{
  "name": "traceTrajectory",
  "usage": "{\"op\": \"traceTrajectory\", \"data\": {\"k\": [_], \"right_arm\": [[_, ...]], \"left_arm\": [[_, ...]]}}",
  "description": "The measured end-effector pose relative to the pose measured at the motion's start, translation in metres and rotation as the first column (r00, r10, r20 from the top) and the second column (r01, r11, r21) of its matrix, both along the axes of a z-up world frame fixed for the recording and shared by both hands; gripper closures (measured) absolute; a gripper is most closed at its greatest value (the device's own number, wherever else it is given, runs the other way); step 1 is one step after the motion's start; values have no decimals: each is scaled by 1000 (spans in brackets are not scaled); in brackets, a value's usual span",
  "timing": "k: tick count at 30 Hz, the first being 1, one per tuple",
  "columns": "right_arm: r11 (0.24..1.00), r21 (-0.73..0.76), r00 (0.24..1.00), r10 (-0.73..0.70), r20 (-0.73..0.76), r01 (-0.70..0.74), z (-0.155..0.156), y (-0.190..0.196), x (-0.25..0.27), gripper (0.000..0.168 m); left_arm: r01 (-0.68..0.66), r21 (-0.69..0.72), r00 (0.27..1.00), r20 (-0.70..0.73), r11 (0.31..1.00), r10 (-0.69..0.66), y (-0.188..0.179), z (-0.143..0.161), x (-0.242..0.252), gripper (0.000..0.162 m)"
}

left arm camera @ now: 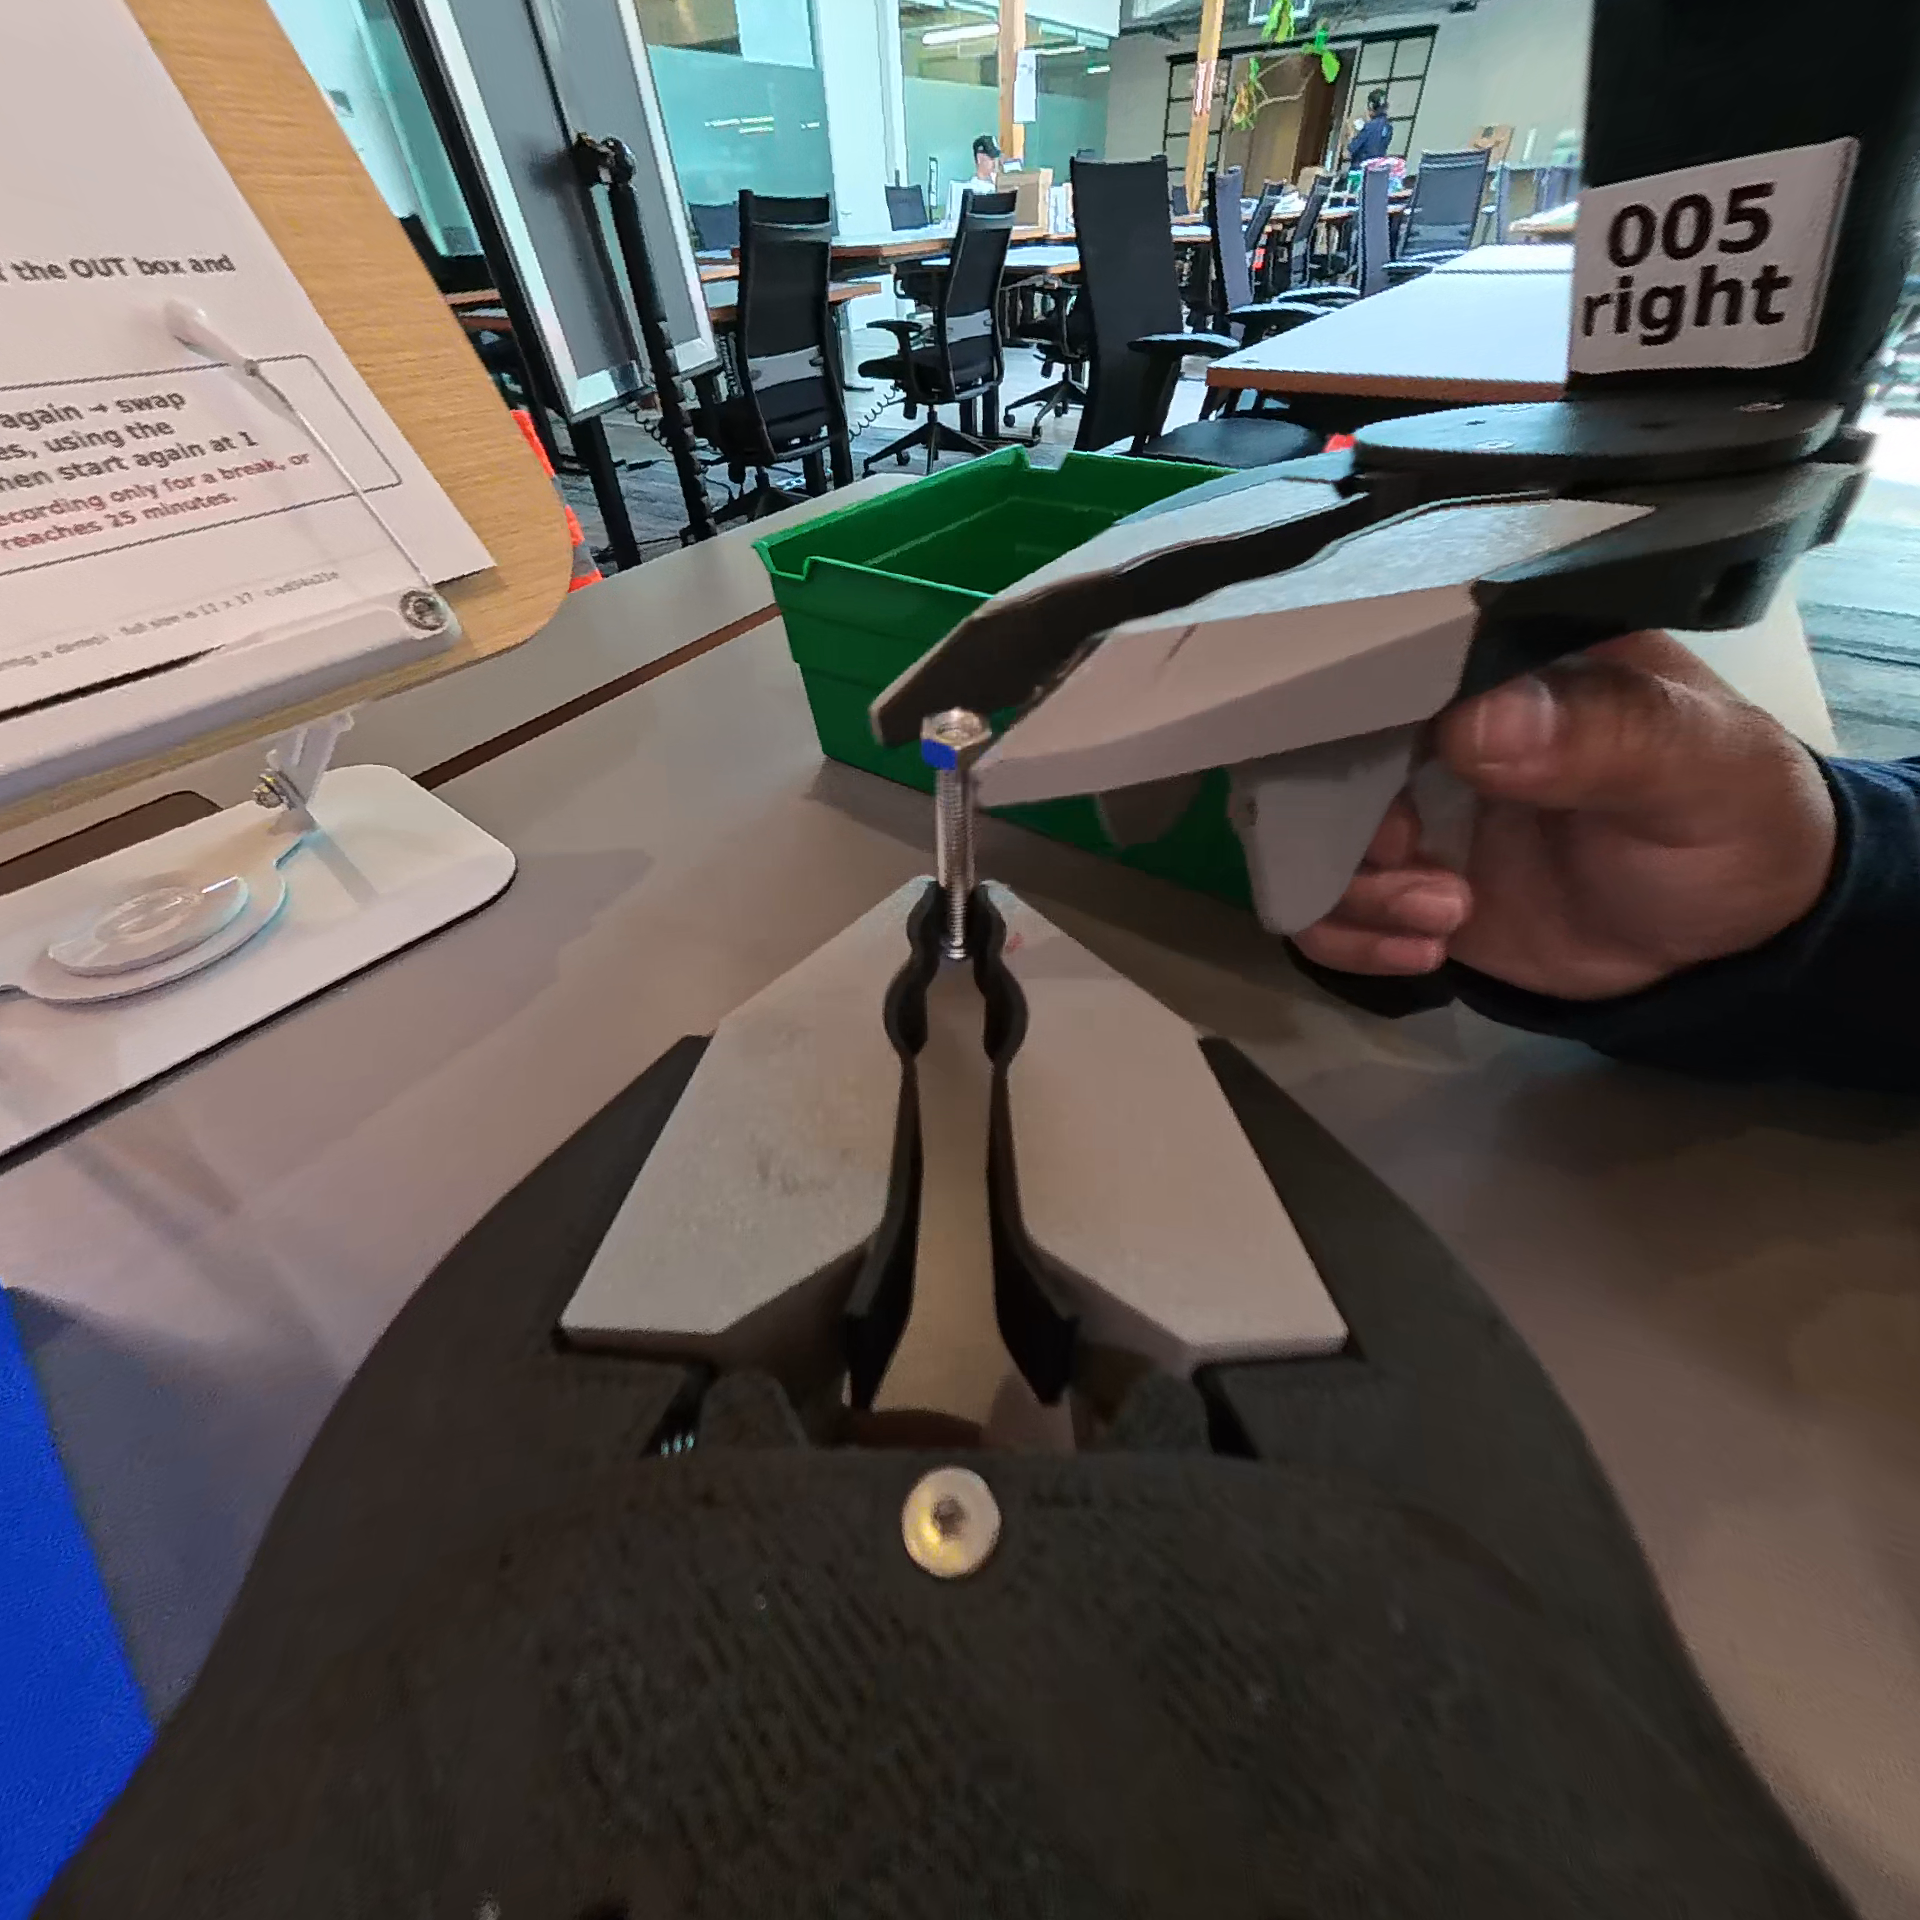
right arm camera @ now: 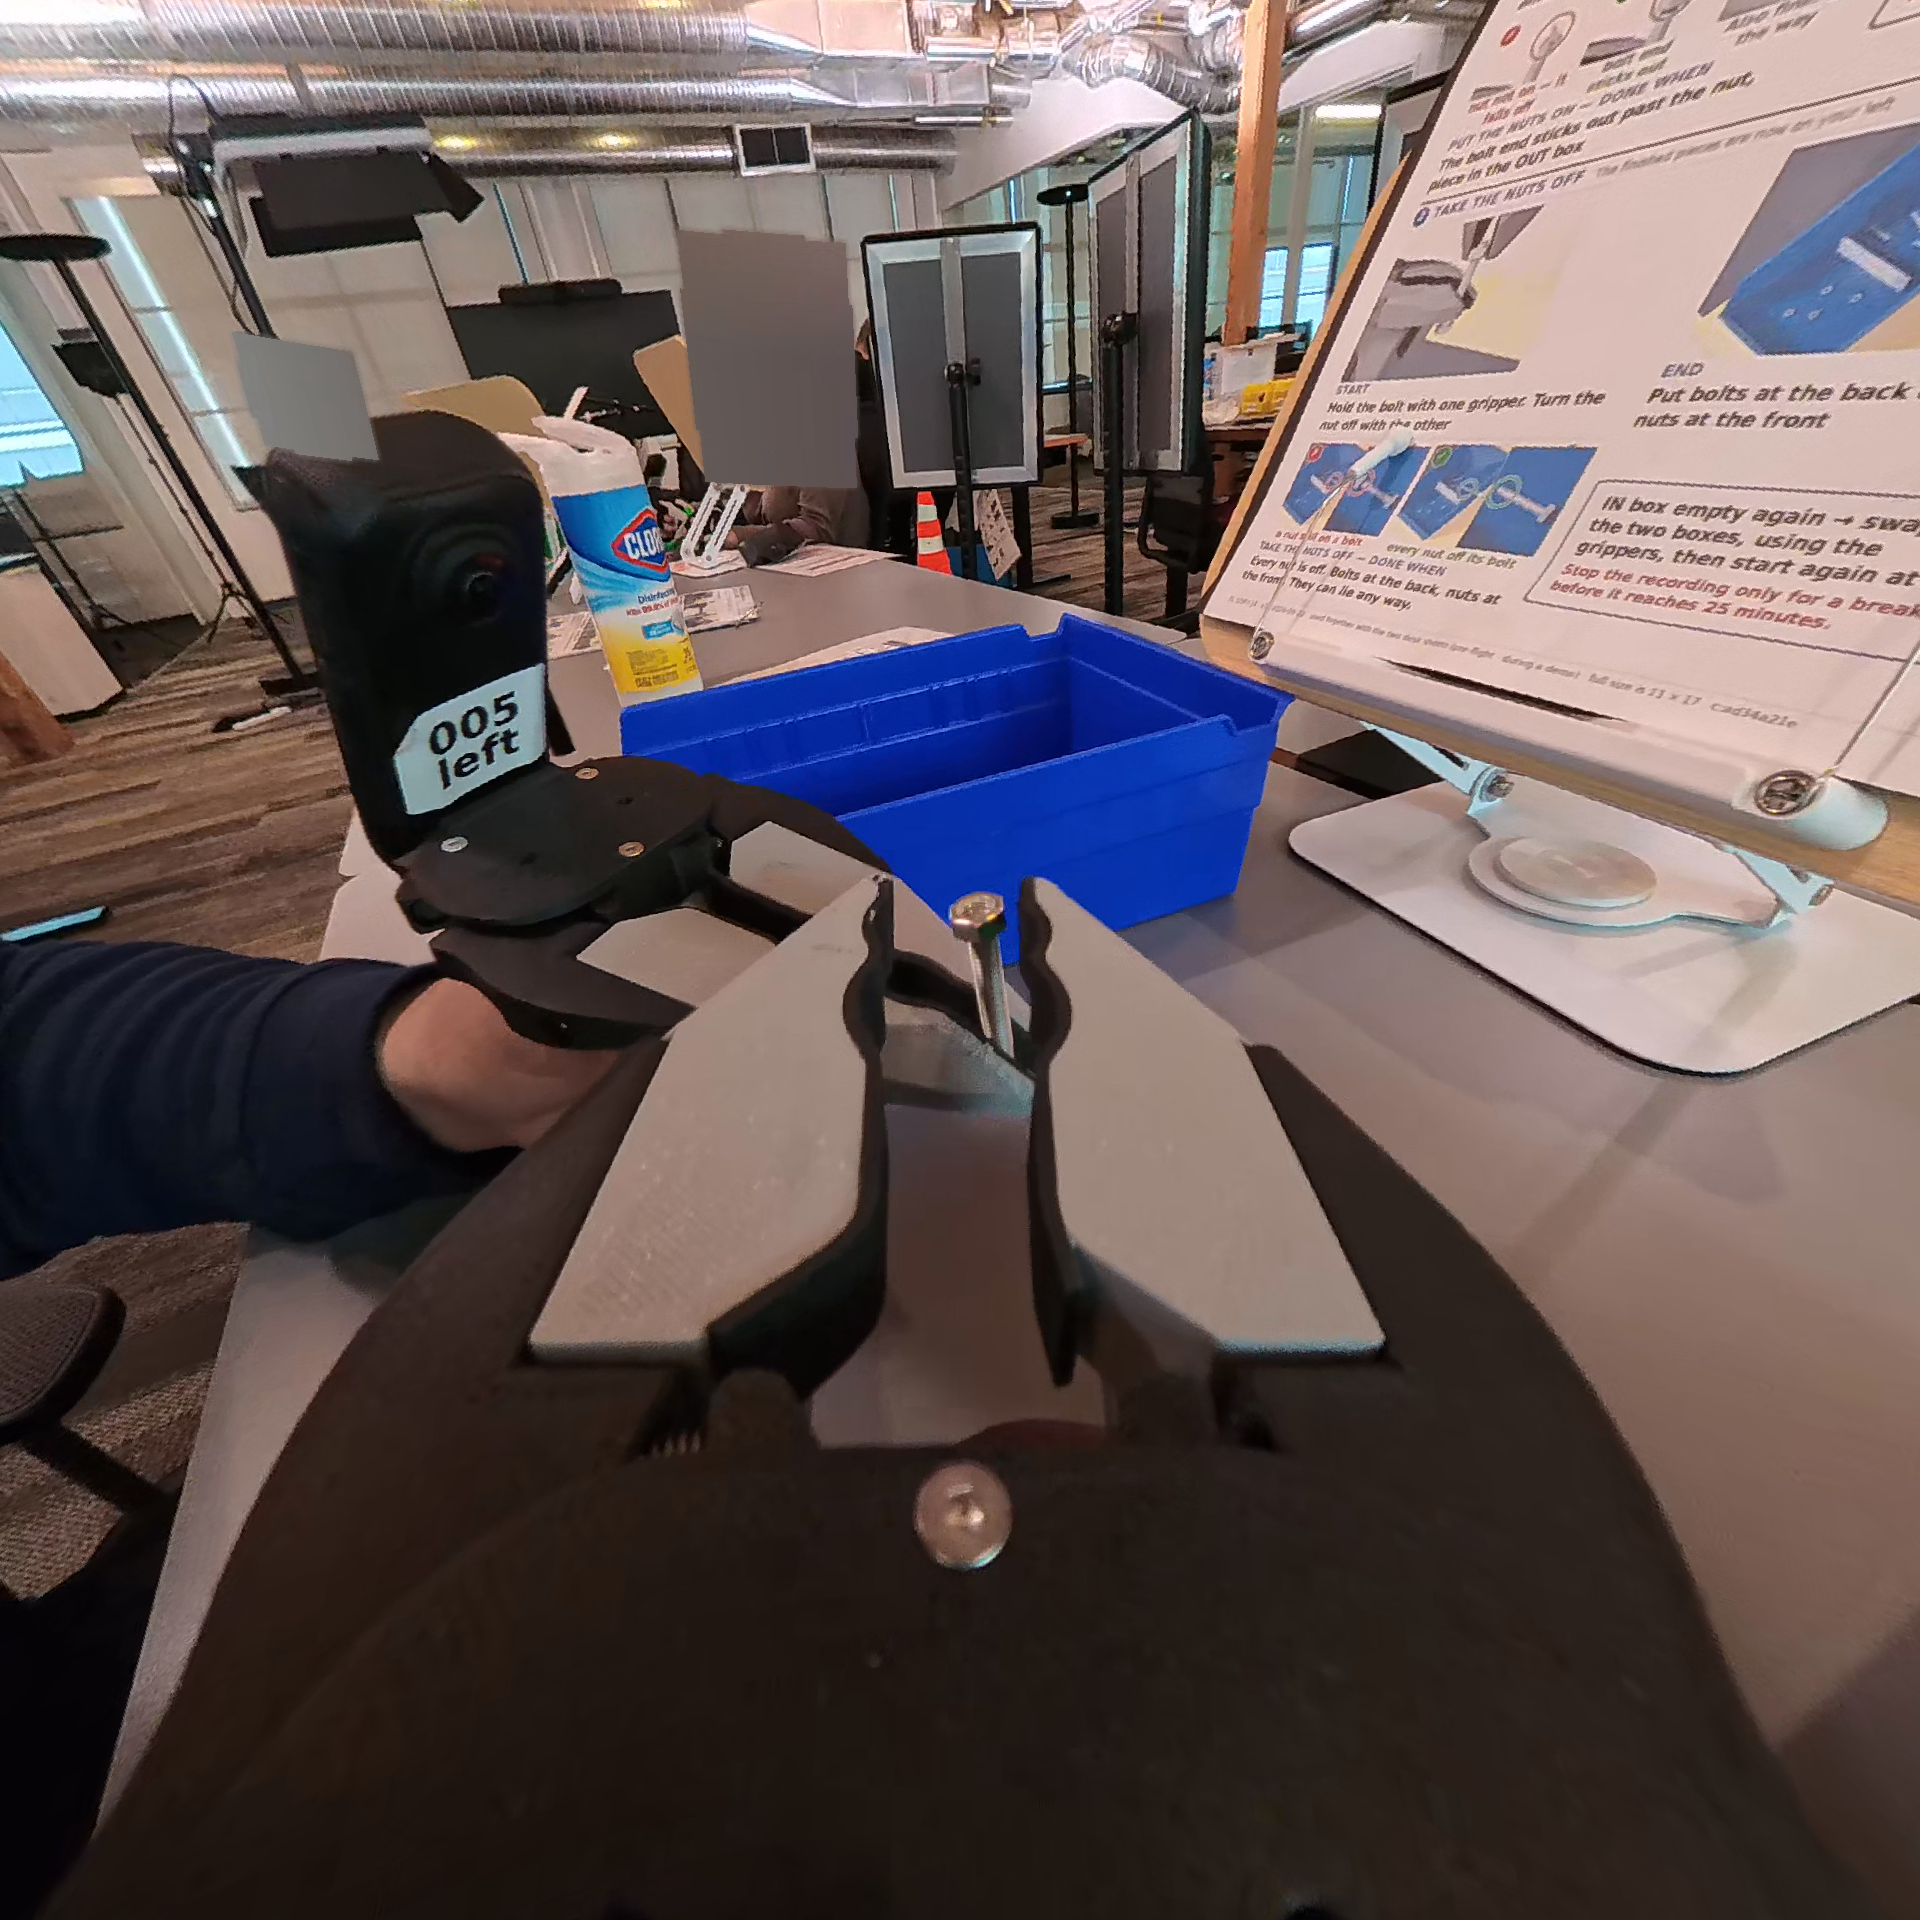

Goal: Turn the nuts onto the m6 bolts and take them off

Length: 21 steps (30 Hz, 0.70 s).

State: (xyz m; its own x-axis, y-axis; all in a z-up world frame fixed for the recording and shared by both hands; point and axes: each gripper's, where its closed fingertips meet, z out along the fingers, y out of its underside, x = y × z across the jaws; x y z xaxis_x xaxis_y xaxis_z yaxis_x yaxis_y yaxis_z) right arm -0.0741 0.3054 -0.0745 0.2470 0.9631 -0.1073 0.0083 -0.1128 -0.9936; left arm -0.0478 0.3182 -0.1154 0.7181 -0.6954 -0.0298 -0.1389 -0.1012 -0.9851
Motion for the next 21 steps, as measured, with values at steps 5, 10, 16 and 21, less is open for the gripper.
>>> {"op": "traceTrajectory", "data": {"k": [5, 10, 16, 21], "right_arm": [[1000, 0, 1000, 6, 11, -6, -2, -1, -1, 149], [1000, 10, 1000, 2, 29, -2, -4, -1, -3, 154], [1000, 1, 999, 10, 33, -10, -6, -1, -5, 160], [1000, 17, 999, -5, 43, 4, -5, 0, -4, 162]], "left_arm": [[-3, -3, 1000, 7, 1000, 3, 1, 1, -2, 160], [22, 0, 1000, -11, 1000, -22, -4, -2, 6, 160], [31, 5, 999, -8, 1000, -31, -6, 0, 8, 160], [41, -2, 999, -5, 999, -41, -7, -1, 9, 160]]}}
